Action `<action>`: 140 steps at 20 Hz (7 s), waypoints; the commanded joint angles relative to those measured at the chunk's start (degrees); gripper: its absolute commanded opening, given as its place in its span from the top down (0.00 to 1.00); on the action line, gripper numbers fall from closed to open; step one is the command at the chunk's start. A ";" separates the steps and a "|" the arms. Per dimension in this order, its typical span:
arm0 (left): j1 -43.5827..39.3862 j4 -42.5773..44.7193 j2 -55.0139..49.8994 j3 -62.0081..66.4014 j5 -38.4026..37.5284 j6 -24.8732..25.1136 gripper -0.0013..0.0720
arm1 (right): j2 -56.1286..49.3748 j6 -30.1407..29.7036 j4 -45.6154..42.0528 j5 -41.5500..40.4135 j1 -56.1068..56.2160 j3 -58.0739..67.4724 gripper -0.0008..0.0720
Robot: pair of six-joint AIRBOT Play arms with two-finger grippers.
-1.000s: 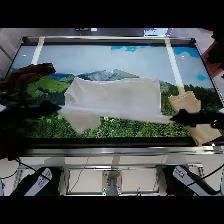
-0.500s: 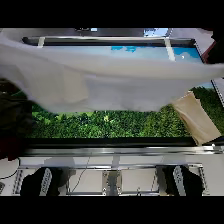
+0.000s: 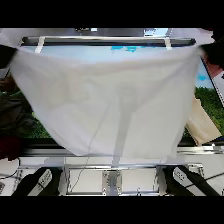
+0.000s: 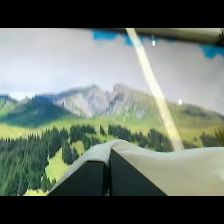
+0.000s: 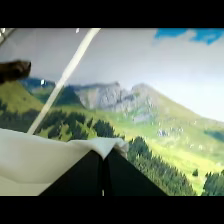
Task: Fold the shirts.
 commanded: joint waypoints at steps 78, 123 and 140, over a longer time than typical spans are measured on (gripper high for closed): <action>-12.17 27.10 -14.58 -8.98 3.10 -11.56 0.20 | -20.94 18.69 -44.41 -7.65 13.27 2.43 0.46; -28.09 3.91 12.74 -58.66 16.44 -25.73 0.96 | -20.41 17.31 -28.96 7.45 7.96 -28.76 0.21; -28.06 5.66 12.96 -53.27 12.33 -25.66 0.96 | -18.45 15.85 -36.06 4.15 7.82 -27.87 0.94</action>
